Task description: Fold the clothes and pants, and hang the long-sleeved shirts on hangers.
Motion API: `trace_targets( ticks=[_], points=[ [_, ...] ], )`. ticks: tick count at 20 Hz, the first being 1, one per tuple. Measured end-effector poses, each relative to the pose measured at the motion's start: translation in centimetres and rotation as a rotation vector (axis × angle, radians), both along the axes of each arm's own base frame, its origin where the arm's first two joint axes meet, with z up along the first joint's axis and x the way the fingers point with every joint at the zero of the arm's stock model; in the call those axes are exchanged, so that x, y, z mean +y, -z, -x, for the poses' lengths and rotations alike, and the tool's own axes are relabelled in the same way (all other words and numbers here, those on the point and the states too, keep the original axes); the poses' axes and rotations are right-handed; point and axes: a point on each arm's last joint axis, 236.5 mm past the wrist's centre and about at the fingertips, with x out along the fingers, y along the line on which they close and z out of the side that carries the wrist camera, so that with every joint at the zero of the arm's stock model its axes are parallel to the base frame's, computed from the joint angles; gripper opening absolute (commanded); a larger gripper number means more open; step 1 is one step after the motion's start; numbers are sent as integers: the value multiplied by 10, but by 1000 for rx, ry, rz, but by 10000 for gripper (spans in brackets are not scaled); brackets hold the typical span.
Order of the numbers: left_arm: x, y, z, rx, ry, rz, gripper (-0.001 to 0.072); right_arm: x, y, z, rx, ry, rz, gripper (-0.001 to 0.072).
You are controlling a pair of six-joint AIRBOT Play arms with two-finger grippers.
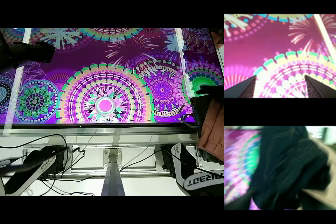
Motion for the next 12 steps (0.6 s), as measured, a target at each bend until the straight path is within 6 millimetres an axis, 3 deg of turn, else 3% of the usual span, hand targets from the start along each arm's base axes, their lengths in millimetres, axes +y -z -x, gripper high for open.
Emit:
trace_targets(
  ticks=[2,3,5,6,7,9,12],
  points=[
    [0,-1,0,-1,-1,0,690,-1,5,20,36,65,-25,693],
    [0,-1,0,-2,-1,0,690,1,7,23,52,60,-34,621],
    [0,-1,0,-3,-1,0,690,3,13,14,71,-20,-53,276],
    [0,-1,0,-3,-1,0,690,5,16,3,69,-87,-67,129],
    [0,-1,0,-3,-1,0,690,10,18,-13,54,-174,-84,35],
    [0,-1,0,-3,-1,0,690,25,21,-47,14,-361,-113,36],
    [0,-1,0,-3,-1,-1,690,62,19,-97,-31,-663,-118,35]
  ],
)
